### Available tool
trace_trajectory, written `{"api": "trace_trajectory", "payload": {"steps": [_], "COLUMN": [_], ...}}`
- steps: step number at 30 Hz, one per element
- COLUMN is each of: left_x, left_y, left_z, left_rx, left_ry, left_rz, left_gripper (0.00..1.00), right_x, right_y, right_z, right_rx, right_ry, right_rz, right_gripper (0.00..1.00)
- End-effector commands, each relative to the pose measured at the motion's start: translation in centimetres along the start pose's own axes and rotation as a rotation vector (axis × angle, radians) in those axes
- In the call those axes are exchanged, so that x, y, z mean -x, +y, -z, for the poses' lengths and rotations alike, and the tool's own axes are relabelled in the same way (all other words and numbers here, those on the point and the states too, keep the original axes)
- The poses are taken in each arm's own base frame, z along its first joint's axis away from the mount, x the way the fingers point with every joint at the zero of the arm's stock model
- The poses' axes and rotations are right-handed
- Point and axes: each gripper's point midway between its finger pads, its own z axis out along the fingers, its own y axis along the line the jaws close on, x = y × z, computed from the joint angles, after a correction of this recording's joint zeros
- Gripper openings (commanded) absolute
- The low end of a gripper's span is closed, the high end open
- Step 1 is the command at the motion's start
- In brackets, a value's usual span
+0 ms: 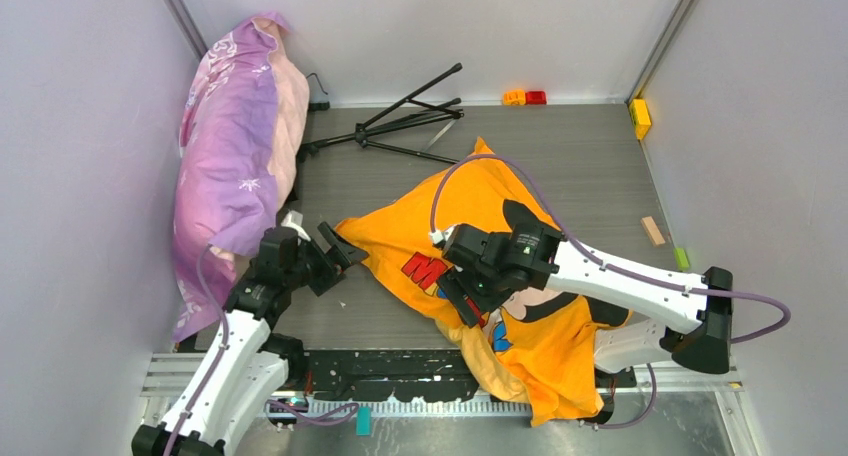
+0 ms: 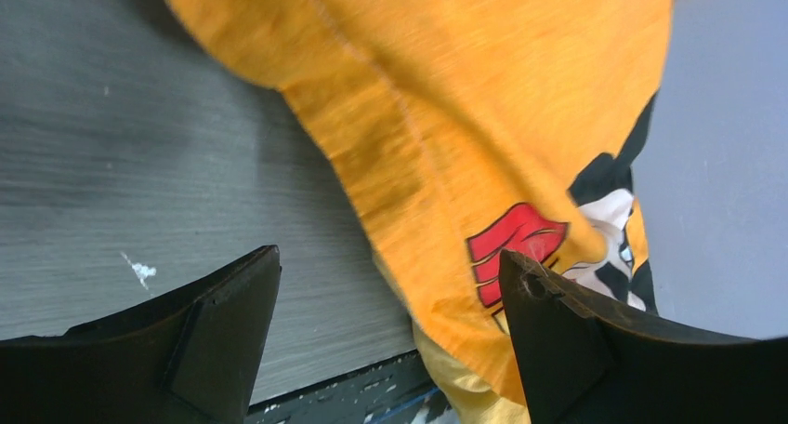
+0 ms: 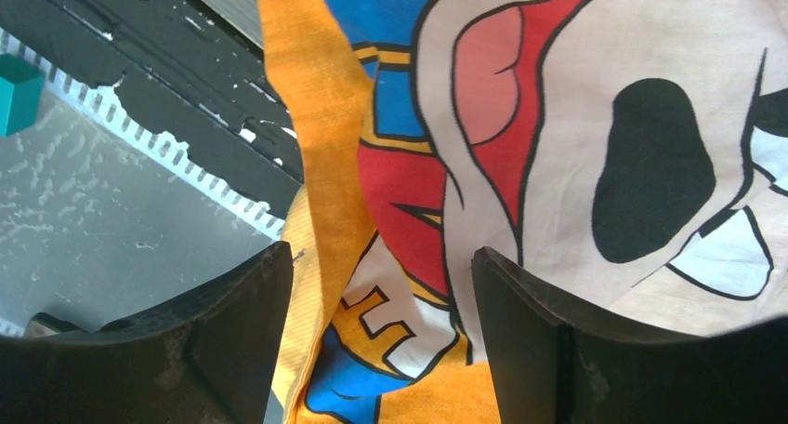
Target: Remove the pillowcase from the pillow
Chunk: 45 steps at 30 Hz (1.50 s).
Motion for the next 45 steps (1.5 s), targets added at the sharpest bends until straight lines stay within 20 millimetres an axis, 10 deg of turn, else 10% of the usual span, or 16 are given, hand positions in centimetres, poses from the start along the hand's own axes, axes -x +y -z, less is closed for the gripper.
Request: {"api": "trace_trajectory", "payload": {"steps": [1, 11, 25, 29, 33, 45], "left_x": [-3.0, -3.3, -4.6, -4.6, -3.1, 10.7], "left_y": [0.5, -2.1, -2.7, -2.9, -3.4, -14.0], "left_z": [-1.0, -2.6, -5.6, -6.2, -6.2, 4.7], "left_rx": [-0.040, -0.185, -0.211, -0.219, -0.195, -0.119], "left_ry": [0.135, 0.169, 0.218, 0.220, 0.177, -0.280], "left_rz": [0.103, 0.102, 0.105, 0.086, 0.014, -0.334], "left_gripper": [0.88, 0.68, 0.56, 0.30, 0.00, 0.00], "right_x": [1.2, 1.6, -4.5, -5.9, -3.6, 9.5], "right_y": [0.8, 3.4, 3.8, 3.5, 3.5, 6.6], "right_z": [1.7, 3.9, -1.1, -3.0, -2.5, 8.6], "right_rx": [-0.004, -0.041, -0.071, -0.100, -0.106, 0.060], "right_ry": [-0.063, -0.170, 0.081, 0.156, 0.040, -0.551], "right_rz": [0.035, 0.078, 0.085, 0.111, 0.115, 0.059], "right_gripper": [0.73, 0.67, 0.62, 0.35, 0.01, 0.00]}}
